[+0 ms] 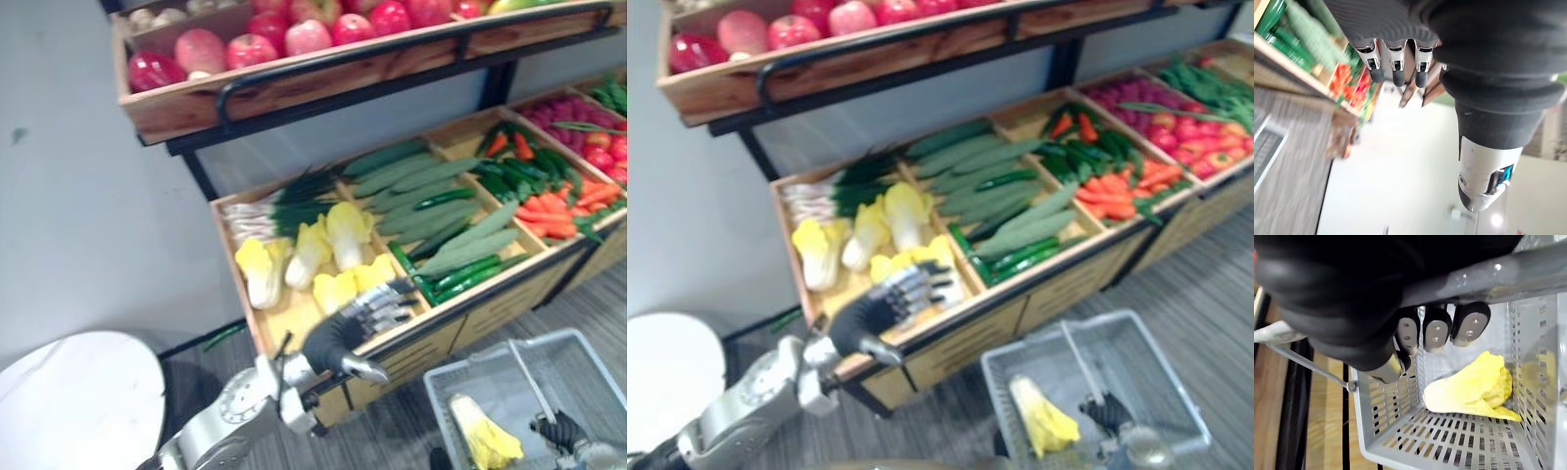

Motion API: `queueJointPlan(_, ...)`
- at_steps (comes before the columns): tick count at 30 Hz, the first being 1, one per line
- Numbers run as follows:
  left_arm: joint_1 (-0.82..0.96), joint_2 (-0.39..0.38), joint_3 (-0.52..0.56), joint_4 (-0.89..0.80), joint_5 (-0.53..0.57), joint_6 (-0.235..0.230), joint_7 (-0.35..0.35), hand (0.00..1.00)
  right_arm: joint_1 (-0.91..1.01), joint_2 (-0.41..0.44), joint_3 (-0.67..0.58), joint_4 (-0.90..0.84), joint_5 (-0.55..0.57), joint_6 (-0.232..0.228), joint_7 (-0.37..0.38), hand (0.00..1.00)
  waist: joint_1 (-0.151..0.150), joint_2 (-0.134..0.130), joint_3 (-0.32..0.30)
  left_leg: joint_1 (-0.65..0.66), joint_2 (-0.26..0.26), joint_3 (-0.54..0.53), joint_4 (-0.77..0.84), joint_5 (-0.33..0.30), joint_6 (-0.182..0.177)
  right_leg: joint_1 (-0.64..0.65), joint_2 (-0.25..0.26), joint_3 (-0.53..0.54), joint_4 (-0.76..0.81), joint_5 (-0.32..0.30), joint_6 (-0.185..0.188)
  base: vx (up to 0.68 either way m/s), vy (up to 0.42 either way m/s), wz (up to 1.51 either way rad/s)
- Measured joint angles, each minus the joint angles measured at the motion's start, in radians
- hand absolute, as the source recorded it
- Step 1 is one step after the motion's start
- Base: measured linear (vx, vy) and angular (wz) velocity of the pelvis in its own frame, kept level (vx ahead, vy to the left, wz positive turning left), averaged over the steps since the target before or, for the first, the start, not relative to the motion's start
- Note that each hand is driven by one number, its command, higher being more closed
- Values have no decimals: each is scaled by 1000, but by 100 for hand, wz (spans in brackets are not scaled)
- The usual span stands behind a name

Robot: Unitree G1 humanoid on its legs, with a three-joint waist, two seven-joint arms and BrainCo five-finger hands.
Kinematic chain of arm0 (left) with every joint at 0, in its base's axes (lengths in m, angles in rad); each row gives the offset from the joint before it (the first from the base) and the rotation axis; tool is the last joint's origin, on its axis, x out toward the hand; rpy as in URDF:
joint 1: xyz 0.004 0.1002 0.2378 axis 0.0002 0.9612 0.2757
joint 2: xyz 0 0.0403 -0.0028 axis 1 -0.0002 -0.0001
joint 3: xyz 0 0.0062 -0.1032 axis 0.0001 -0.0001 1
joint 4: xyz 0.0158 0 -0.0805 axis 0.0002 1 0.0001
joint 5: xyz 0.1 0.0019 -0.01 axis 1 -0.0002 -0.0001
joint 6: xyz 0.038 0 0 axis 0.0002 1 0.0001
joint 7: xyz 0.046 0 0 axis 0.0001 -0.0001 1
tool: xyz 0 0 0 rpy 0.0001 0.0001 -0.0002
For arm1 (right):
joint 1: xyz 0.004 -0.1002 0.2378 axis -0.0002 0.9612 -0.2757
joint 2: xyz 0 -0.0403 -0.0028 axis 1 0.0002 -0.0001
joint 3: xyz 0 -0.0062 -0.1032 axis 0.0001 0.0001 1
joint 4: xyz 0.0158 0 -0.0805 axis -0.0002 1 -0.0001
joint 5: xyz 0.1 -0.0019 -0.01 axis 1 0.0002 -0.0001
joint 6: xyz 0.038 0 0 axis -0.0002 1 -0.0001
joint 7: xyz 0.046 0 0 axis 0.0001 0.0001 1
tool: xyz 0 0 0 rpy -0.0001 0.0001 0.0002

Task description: Pick vegetable in the basket

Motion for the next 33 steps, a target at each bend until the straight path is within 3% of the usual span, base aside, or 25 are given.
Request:
queueJointPlan(3, 78, -117, 174, -43, 45, -32, 47, 0, -1, 98, -145, 143, 6, -12, -74, 100, 29, -14, -7, 0, 1, -56, -52, 42, -6, 10, 2, -60, 7, -15, -6, 20, -88, 53)
queueJointPlan(4, 97, -189, 236, -43, 89, -50, 78, 0, 0, 129, -190, 187, 10, -11, -96, 100, 39, -22, -12, -1, 0, -73, -66, 54, -7, 13, 4, -76, 7, -16, -7, 24, -46, 44)
queueJointPlan(6, 120, -288, 314, -42, 170, -70, 129, 0, 2, 164, -238, 225, 11, -11, -123, 100, 41, -35, -12, -3, 2, -101, -82, 71, -4, 21, 5, -107, 8, -18, -11, 22, -40, 42)
queueJointPlan(8, 124, -390, 372, -18, 314, -93, 195, 0, 19, 201, -285, 252, 13, -11, -147, 100, 56, -53, -9, -7, 2, -127, -85, 81, -4, 31, 5, -134, 8, -23, -13, 11, -27, 33)
queueJointPlan(10, 125, -441, 415, 18, 384, -103, 222, 0, 30, 220, -301, 257, 14, -12, -156, 100, 58, -62, -13, -20, 2, -143, -84, 82, -4, 31, 4, -150, 8, -25, -14, -14, -19, 26)
queueJointPlan(12, 152, -505, 491, 69, 543, -103, 283, 0, 43, 245, -309, 262, 19, -17, -159, 100, 59, -73, -16, -31, 2, -163, -89, 91, -4, 31, 3, -171, 10, -29, -11, -17, -20, 26)
queueJointPlan(15, 198, -533, 558, 219, 714, -107, 337, 0, 55, 272, -345, 272, 19, -19, -161, 100, 60, -83, -22, -35, 2, -190, -101, 106, -5, 35, 3, -201, 10, -32, -17, 1, -21, 26)
queueJointPlan(19, 224, -548, 632, 459, 862, -83, 379, 0, 71, 304, -380, 274, 28, -18, -170, 100, 59, -90, -28, -34, 4, -213, -113, 116, -7, 50, 3, -232, 10, -39, -27, -2, -19, 22)
queueJointPlan(25, 223, -613, 765, 815, 882, -55, 414, 0, 117, 366, -388, 206, 30, -18, -192, 100, 58, -96, -34, -24, 6, -237, -121, 122, -7, 75, 2, -273, 13, -51, -24, -4, -15, 16)
queueJointPlan(33, 169, -640, 910, 1376, 688, 1, 375, 0, 128, 411, -426, 169, 25, -14, -217, 100, 53, -94, -49, -6, 10, -248, -153, 124, -17, 80, 1, -289, 36, -85, -17, 9, -8, 6)
